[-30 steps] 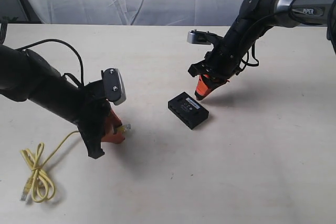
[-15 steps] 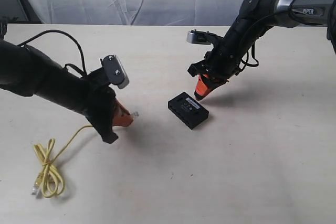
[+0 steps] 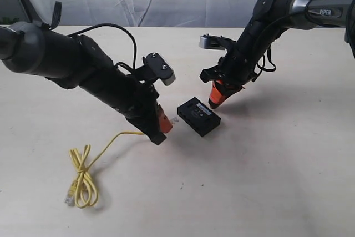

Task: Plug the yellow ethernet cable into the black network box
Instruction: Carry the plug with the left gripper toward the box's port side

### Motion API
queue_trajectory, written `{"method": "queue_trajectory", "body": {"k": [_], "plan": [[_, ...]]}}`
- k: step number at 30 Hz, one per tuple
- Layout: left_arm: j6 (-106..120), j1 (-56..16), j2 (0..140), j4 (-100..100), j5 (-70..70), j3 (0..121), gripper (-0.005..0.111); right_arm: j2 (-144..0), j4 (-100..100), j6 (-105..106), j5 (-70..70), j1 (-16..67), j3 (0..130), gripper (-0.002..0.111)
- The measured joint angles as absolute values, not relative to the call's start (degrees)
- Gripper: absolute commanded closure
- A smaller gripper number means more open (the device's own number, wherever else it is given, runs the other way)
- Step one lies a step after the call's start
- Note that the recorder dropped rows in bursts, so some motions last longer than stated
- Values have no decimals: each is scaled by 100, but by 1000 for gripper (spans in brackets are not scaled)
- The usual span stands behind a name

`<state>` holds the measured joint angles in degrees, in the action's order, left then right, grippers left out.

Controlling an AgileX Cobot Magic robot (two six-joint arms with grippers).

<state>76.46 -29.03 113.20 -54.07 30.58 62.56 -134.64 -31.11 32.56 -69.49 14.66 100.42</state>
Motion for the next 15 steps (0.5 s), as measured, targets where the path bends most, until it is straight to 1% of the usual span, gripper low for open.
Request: {"method": "queue_trajectory", "body": {"k": [5, 15], "plan": [[7580, -2992, 11556, -5358, 3069, 6359, 106, -13543, -3064, 3256, -6974, 1466, 10042, 109], [7500, -3083, 11582, -5297, 3047, 6551, 106, -13754, -3295, 3399, -7040, 1424, 10053, 109]]}}
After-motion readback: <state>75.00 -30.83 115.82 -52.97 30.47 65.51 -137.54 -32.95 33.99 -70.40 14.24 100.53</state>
